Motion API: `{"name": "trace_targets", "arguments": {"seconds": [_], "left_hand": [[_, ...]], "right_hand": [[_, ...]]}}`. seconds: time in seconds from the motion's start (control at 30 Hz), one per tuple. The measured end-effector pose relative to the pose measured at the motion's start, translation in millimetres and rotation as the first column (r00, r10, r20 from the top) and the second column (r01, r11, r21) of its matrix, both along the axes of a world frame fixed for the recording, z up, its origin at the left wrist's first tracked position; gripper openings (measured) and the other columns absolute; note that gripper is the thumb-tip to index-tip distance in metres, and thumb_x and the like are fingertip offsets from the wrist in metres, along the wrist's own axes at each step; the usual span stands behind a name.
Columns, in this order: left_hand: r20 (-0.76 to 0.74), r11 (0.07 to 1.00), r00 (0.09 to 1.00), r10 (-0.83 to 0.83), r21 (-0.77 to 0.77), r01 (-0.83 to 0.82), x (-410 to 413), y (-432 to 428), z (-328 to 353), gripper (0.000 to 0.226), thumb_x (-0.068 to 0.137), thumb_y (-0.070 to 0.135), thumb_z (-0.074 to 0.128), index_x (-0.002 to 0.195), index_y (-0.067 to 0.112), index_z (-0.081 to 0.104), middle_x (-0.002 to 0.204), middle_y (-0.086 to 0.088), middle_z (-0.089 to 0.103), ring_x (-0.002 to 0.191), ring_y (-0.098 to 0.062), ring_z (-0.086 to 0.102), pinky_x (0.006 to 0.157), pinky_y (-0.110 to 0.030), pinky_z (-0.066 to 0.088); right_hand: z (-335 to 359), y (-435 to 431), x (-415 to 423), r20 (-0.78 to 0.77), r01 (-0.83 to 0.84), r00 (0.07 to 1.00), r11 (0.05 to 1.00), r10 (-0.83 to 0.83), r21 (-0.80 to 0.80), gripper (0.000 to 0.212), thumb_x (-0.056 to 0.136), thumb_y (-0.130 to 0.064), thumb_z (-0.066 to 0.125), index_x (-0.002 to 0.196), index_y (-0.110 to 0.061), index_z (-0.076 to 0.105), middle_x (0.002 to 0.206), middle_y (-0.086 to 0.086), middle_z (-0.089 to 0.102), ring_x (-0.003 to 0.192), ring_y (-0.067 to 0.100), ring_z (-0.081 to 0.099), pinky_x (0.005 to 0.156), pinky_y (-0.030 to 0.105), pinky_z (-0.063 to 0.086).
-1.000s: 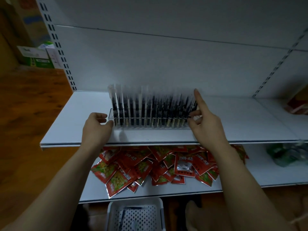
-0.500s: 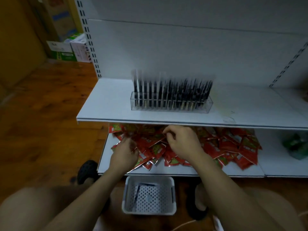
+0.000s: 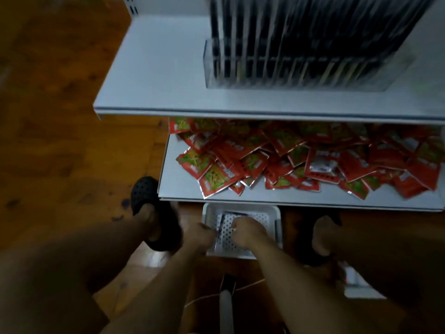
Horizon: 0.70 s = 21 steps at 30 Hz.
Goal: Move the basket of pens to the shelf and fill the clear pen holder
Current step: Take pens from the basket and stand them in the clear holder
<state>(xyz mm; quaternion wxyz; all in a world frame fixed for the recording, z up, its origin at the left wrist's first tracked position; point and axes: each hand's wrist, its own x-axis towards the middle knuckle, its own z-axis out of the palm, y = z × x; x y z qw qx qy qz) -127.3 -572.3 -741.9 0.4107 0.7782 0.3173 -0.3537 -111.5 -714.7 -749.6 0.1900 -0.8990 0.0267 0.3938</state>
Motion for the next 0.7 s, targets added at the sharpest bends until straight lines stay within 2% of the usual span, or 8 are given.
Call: {"name": "trace_targets", "arguments": {"seconds": [0.07, 0.1, 0.17, 0.23, 0.3, 0.37, 0.53, 0.7], "left_hand": [[-0.083, 0.999, 0.996, 0.040, -0.012, -0.041, -10, 5, -24, 0.023, 0.084, 0.015, 0.066, 0.096, -0.005, 0.068, 0.090, -0.019, 0.068, 0.081, -0.030, 0.065, 0.069, -0.034, 0.052], [-0.113, 0.996, 0.991, 0.076, -0.035, -0.080, -11, 10, -30, 0.021, 0.085, 0.014, 0.067, 0.094, -0.005, 0.067, 0.090, -0.019, 0.067, 0.079, -0.029, 0.064, 0.068, -0.034, 0.051], [-0.147, 0.983, 0.977, 0.153, -0.078, -0.166, -2, 23, -38, 0.008, 0.086, 0.009, 0.066, 0.085, 0.001, 0.065, 0.087, -0.016, 0.062, 0.066, -0.024, 0.057, 0.061, -0.030, 0.046], [-0.143, 0.961, 0.956, 0.256, -0.069, -0.268, 13, 40, -42, 0.011, 0.087, 0.010, 0.064, 0.078, 0.004, 0.065, 0.082, -0.016, 0.061, 0.060, -0.022, 0.052, 0.055, -0.028, 0.041], [-0.132, 0.935, 0.930, 0.344, -0.049, -0.353, 26, 54, -43, 0.016, 0.088, 0.011, 0.061, 0.072, 0.009, 0.061, 0.077, -0.012, 0.060, 0.056, -0.020, 0.050, 0.050, -0.025, 0.038], [-0.118, 0.913, 0.911, 0.395, -0.059, -0.404, 35, 60, -43, 0.020, 0.092, 0.011, 0.057, 0.071, 0.013, 0.056, 0.073, -0.007, 0.057, 0.053, -0.016, 0.048, 0.048, -0.021, 0.035], [-0.106, 0.925, 0.927, 0.361, -0.090, -0.370, 38, 59, -46, 0.012, 0.093, 0.021, 0.058, 0.081, 0.018, 0.059, 0.086, -0.005, 0.065, 0.075, -0.018, 0.059, 0.067, -0.029, 0.046], [-0.100, 0.944, 0.946, 0.307, -0.095, -0.316, 39, 48, -37, 0.016, 0.093, 0.021, 0.059, 0.078, 0.017, 0.058, 0.090, -0.009, 0.063, 0.081, -0.022, 0.059, 0.063, -0.028, 0.044]], "right_hand": [[-27, 11, -4, -0.086, -0.047, 0.995, 0.999, 0.045, -0.023, 0.033, 0.092, -0.018, 0.053, 0.124, -0.015, 0.060, 0.129, 0.010, 0.056, 0.116, 0.029, 0.055, 0.095, 0.037, 0.048], [-39, 17, -6, -0.114, -0.056, 0.992, 0.998, 0.052, -0.028, 0.031, 0.092, -0.016, 0.053, 0.122, -0.013, 0.061, 0.127, 0.010, 0.057, 0.113, 0.029, 0.056, 0.091, 0.036, 0.049], [-56, 30, -6, -0.129, -0.042, 0.991, 0.997, 0.034, -0.061, 0.020, 0.091, -0.016, 0.054, 0.107, -0.011, 0.065, 0.112, 0.010, 0.064, 0.100, 0.027, 0.061, 0.075, 0.030, 0.048], [-72, 41, -2, -0.096, -0.011, 0.995, 0.995, 0.001, -0.102, 0.014, 0.091, -0.024, 0.056, 0.090, -0.012, 0.064, 0.093, 0.008, 0.067, 0.086, 0.025, 0.063, 0.064, 0.027, 0.043], [-86, 51, 4, -0.075, 0.017, 0.997, 0.992, -0.026, -0.125, 0.021, 0.091, -0.032, 0.057, 0.085, -0.014, 0.064, 0.086, 0.006, 0.065, 0.080, 0.023, 0.062, 0.062, 0.027, 0.041], [-98, 58, 8, -0.073, 0.039, 0.996, 0.987, -0.051, -0.153, 0.026, 0.090, -0.037, 0.058, 0.092, -0.013, 0.066, 0.091, 0.005, 0.067, 0.086, 0.023, 0.064, 0.063, 0.026, 0.042], [-117, 60, 12, -0.131, 0.072, 0.986, 0.975, -0.101, -0.212, 0.016, 0.090, -0.024, 0.059, 0.092, -0.012, 0.068, 0.090, 0.006, 0.068, 0.081, 0.022, 0.064, 0.062, 0.026, 0.046], [-109, 54, 19, -0.229, 0.282, 0.924, 0.950, -0.307, -0.135, 0.025, 0.092, -0.020, 0.057, 0.068, -0.010, 0.056, 0.065, 0.004, 0.056, 0.055, 0.016, 0.053, 0.048, 0.024, 0.040]]}}
